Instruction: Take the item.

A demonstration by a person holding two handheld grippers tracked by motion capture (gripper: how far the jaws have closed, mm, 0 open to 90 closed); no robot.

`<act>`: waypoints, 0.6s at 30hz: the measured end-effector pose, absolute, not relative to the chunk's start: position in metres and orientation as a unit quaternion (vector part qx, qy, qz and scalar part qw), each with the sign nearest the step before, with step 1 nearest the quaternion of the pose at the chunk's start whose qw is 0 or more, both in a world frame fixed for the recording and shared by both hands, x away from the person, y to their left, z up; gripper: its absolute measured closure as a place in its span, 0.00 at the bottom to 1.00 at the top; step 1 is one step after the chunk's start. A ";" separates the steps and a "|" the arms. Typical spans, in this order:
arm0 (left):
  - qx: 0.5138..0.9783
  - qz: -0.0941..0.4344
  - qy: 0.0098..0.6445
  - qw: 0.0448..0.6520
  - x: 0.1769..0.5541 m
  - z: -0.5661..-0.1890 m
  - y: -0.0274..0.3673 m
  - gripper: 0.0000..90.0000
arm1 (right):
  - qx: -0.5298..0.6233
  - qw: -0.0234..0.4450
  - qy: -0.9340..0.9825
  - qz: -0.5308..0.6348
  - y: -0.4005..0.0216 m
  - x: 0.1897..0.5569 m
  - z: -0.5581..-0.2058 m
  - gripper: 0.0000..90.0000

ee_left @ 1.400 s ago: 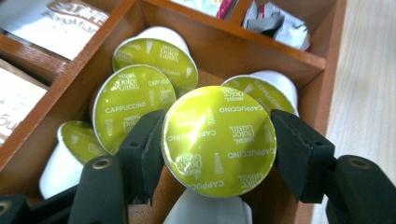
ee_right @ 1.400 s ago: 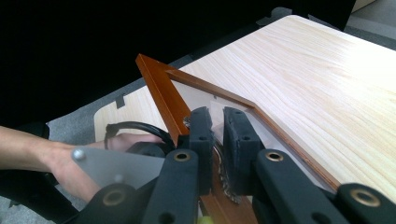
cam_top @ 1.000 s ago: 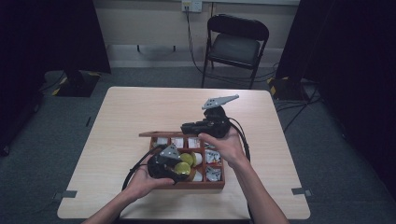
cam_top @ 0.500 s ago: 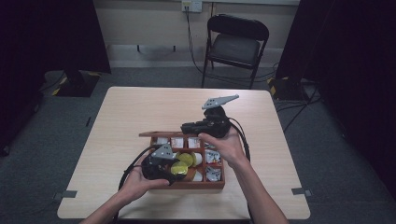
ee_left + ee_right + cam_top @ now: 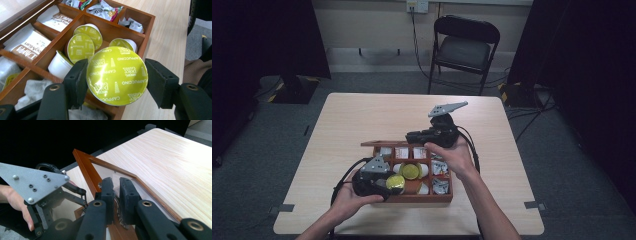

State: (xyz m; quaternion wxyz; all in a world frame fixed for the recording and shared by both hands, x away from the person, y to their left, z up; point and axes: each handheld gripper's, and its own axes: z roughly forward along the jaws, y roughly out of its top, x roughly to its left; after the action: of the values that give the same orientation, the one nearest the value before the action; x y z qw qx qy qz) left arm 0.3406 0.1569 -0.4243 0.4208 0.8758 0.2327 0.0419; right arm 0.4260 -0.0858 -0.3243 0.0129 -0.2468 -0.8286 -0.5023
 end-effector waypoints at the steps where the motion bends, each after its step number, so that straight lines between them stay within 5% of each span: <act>1: 0.875 0.042 0.233 0.422 0.340 -0.424 0.159 0.42 | -0.247 0.013 -0.829 -0.502 -0.086 0.426 -0.324 0.92; 18: 0.855 0.055 0.277 0.434 0.335 -0.429 0.201 0.42 | -0.247 0.012 -0.829 -0.502 -0.086 0.425 -0.325 0.92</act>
State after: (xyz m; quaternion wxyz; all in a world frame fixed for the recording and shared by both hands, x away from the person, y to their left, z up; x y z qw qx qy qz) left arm 0.3352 0.2007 -0.4286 0.4339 0.8555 0.2772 0.0550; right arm 0.4249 -0.0858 -0.3248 0.0123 -0.2473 -0.8288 -0.5018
